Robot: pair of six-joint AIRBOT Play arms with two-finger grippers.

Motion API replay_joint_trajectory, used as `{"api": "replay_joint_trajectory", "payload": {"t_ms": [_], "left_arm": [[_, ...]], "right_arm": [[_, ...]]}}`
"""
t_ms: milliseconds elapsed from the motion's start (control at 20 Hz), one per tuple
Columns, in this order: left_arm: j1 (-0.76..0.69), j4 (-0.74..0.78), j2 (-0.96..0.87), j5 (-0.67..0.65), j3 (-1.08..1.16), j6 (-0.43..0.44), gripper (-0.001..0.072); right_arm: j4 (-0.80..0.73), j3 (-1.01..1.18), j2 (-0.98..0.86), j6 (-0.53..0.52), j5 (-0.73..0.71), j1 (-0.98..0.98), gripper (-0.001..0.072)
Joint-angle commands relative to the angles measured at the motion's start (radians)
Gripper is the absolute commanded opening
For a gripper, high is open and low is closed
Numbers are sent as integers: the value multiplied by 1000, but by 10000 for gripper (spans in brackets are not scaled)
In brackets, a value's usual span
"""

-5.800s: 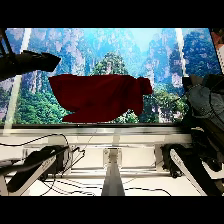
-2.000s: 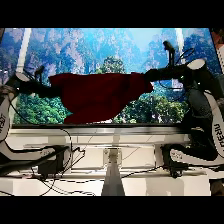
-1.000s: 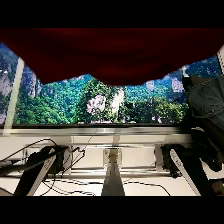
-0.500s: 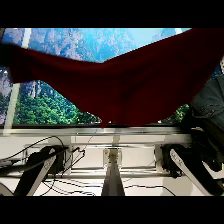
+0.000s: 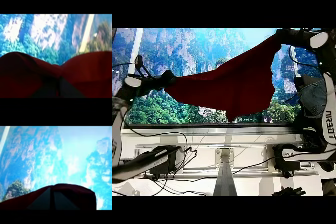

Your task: Fold the clothes and pants, and hang the long-sleeved shirts on hangers.

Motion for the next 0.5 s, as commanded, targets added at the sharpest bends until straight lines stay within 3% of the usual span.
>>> {"api": "replay_joint_trajectory", "payload": {"t_ms": [0, 50, 100, 200, 450], "left_arm": [[-10, -148, -104, 223, -20, 1, 335], [-5, -146, -105, 232, -19, 20, 567], [5, -140, -103, 229, -13, 51, 625], [43, -77, -89, 166, 14, 121, 625], [269, 189, -68, -187, 63, 131, 624]], "right_arm": [[53, 2, -51, 2, -133, -2, 100], [42, 2, -48, 2, -121, -2, 322], [10, 2, -47, 2, -99, -7, 475], [-73, 2, -42, 9, -6, -35, 474], [-163, 1, -32, 8, 380, -208, 447]]}}
